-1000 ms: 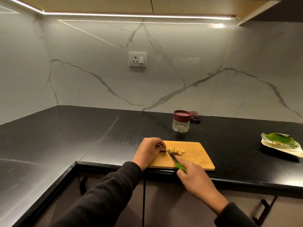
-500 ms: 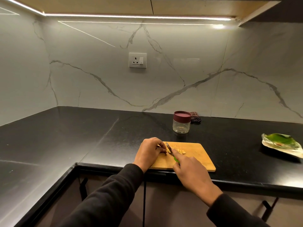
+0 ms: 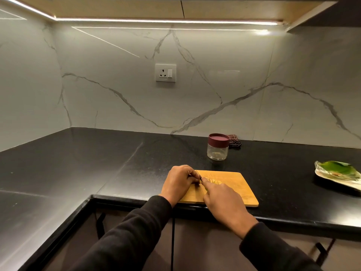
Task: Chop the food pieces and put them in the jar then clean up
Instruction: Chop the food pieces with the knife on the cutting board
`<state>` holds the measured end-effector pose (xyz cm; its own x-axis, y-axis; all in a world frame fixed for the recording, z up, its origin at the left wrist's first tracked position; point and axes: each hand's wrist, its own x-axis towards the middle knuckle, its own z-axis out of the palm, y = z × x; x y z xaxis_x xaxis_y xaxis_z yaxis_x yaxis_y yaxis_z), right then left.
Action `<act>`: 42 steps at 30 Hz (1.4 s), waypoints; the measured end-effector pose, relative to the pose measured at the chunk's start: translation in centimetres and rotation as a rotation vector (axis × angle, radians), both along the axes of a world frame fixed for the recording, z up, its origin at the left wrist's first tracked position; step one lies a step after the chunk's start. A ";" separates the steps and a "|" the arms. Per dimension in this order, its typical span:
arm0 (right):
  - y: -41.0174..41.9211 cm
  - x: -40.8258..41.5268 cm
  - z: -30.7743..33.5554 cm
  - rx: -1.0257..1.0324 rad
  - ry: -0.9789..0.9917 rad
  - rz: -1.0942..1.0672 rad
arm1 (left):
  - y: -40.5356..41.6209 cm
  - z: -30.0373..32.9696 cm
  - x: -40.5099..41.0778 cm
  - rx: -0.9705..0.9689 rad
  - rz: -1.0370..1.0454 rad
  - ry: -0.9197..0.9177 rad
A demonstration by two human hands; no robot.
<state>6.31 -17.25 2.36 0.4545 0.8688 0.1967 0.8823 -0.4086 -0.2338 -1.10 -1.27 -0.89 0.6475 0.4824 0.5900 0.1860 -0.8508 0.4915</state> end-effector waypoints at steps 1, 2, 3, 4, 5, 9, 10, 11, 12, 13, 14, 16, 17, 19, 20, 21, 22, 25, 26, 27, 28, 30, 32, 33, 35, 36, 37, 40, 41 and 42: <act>0.2 0.1 0.0 0.004 0.009 0.003 | 0.0 0.0 0.0 0.001 -0.001 -0.001; 0.4 0.2 0.0 0.009 0.015 0.004 | 0.0 0.1 0.0 0.002 -0.002 0.001; 0.5 0.4 0.0 0.013 0.020 0.004 | 0.0 0.1 0.0 0.004 -0.003 0.004; 0.6 0.5 -0.1 0.015 0.021 0.003 | 0.1 0.1 0.0 0.007 -0.004 0.006; 0.6 0.5 -0.1 0.017 0.018 0.004 | 0.1 0.1 0.0 0.008 -0.004 0.006; 0.7 0.7 -0.6 0.016 0.003 0.005 | 0.1 0.1 0.2 0.014 -0.008 0.006; 0.6 0.8 -0.6 0.014 0.010 0.003 | 0.0 0.1 0.3 0.016 -0.010 0.014; 0.4 1.0 -0.9 0.009 0.021 0.000 | -0.2 0.2 0.3 0.020 -0.011 0.023; 0.2 1.2 -1.1 0.011 0.043 -0.001 | -0.3 0.2 0.4 0.025 -0.013 0.032; 0.0 1.2 -1.2 0.027 0.079 0.004 | -0.2 0.2 0.4 0.032 -0.016 0.038; -0.1 1.1 -1.3 0.055 0.110 0.011 | -0.2 0.0 0.4 0.042 -0.015 0.039; -0.2 0.8 -1.5 0.088 0.115 0.023 | -0.2 0.0 0.4 0.056 0.001 0.037; -0.1 0.7 -1.4 0.093 0.110 0.028 | -0.1 0.0 0.4 0.063 0.007 0.040; 0.0 0.5 -1.3 0.113 0.116 0.003 | -0.2 -0.2 0.4 0.069 0.012 0.043; -0.1 0.5 -1.3 0.131 0.127 -0.021 | -0.2 -0.2 0.4 0.072 0.012 0.046; -0.4 0.6 -1.4 0.148 0.142 -0.038 | -0.2 -0.3 0.4 0.077 0.011 0.051; -0.7 0.7 -1.4 0.164 0.155 -0.048 | -0.2 -0.2 0.3 0.082 0.010 0.053; -1.6 0.8 -1.4 0.184 0.192 -0.060 | 0.0 -0.1 0.3 0.089 -0.001 0.066; -1.8 0.8 -1.4 0.187 0.199 -0.057 | -0.1 0.0 0.3 0.099 -0.005 0.084; -1.9 0.9 -1.5 0.189 0.200 -0.053 | -0.1 0.0 0.4 0.110 -0.011 0.099; -2.0 0.9 -1.5 0.188 0.199 -0.051 | -0.1 -0.1 0.4 0.118 -0.015 0.113; -2.1 0.9 -1.5 0.181 0.192 -0.043 | -0.1 -0.2 0.5 0.123 -0.011 0.133; -2.1 0.8 -1.4 0.176 0.188 -0.033 | -0.1 -0.2 0.6 0.126 0.000 0.134; -2.1 0.7 -1.3 0.175 0.185 -0.030 | -0.1 -0.3 0.5 0.121 0.005 0.126; -2.0 0.4 -1.1 0.169 0.174 -0.022 | -0.2 -0.3 0.5 0.106 0.009 0.106; -1.9 0.3 -1.1 0.169 0.169 -0.021 | -0.2 -0.3 0.4 0.102 0.008 0.100; -1.8 0.3 -1.1 0.169 0.166 -0.020 | -0.1 -0.4 0.3 0.097 0.007 0.095; -1.6 0.2 -1.0 0.170 0.166 -0.018 | 0.0 -0.5 0.0 0.058 0.009 0.069; -1.5 0.1 -1.0 0.169 0.164 -0.016 | 0.1 -0.5 -0.2 0.051 0.011 0.062; -1.4 0.0 -1.0 0.168 0.161 -0.013 | 0.2 -0.6 -0.3 0.045 0.013 0.055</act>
